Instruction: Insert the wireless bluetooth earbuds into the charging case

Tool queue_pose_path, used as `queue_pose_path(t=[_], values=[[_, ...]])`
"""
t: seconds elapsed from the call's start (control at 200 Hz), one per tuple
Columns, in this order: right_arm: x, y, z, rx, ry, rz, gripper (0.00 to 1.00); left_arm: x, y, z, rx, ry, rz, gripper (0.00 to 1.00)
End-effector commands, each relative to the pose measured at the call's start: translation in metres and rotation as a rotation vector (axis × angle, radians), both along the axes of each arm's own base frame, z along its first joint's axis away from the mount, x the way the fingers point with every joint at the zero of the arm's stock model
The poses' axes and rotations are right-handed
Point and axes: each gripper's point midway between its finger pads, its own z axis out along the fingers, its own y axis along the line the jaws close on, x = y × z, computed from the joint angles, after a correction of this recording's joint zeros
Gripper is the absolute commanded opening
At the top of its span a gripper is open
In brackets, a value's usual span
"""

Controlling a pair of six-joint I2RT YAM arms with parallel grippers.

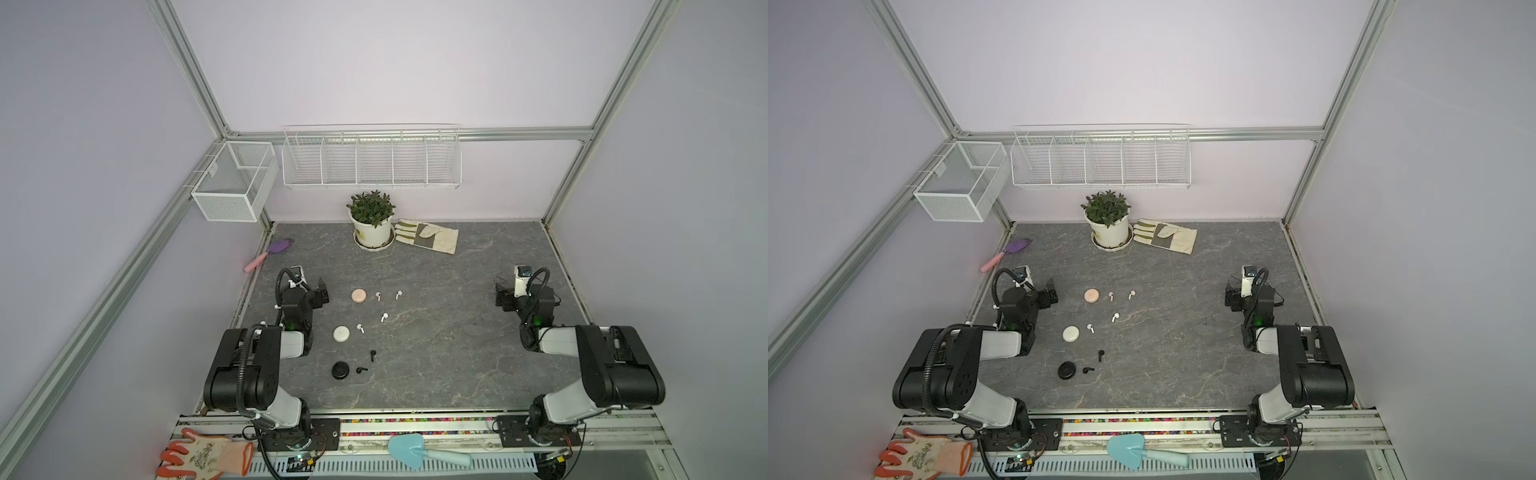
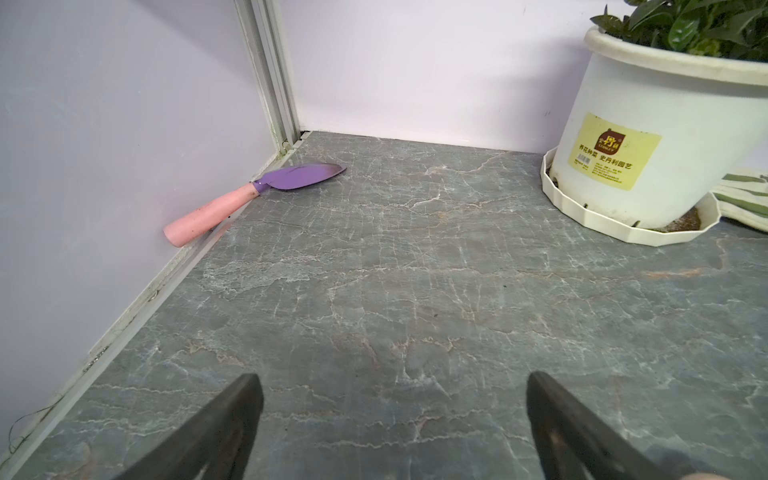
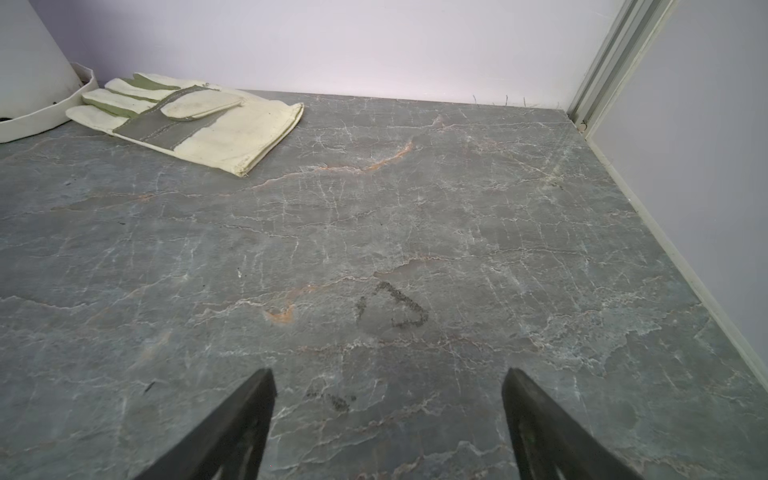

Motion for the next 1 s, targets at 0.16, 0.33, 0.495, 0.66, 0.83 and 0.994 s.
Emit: queue_pose_path(t=[0.16,0.33,0.495,0.66,0.83,0.994], values=[[0.001,0.000,0.004,0.010,-0.016,0.006,0.88,0.004,0.002,0.008,-0.019,-0.029,-0.010,0.99],[0.001,-0.001,0.004,0.010,-0.016,0.006,0.88,0.004,0.003,0.007,-0.017,-0.025,-0.008,0.99],[-0.001,-0.001,0.005,0.012,-0.026,0.006,0.88,0.004,0.001,0.007,-0.018,-0.025,-0.015,1.00],[0.002,-0.008,0.006,0.003,-0.010,-0.045,0.88,0.005,0.002,0.007,-0.014,-0.022,-0.013,0.99],[0.022,0.027,0.045,-0.138,0.111,0.033,0.88,0.016,0.017,0.054,-0.005,0.129,0.103,0.99],[0.044,0.134,0.062,-0.055,0.072,0.380,0.88,0.021,0.014,0.058,0.013,0.204,0.211,0.99]])
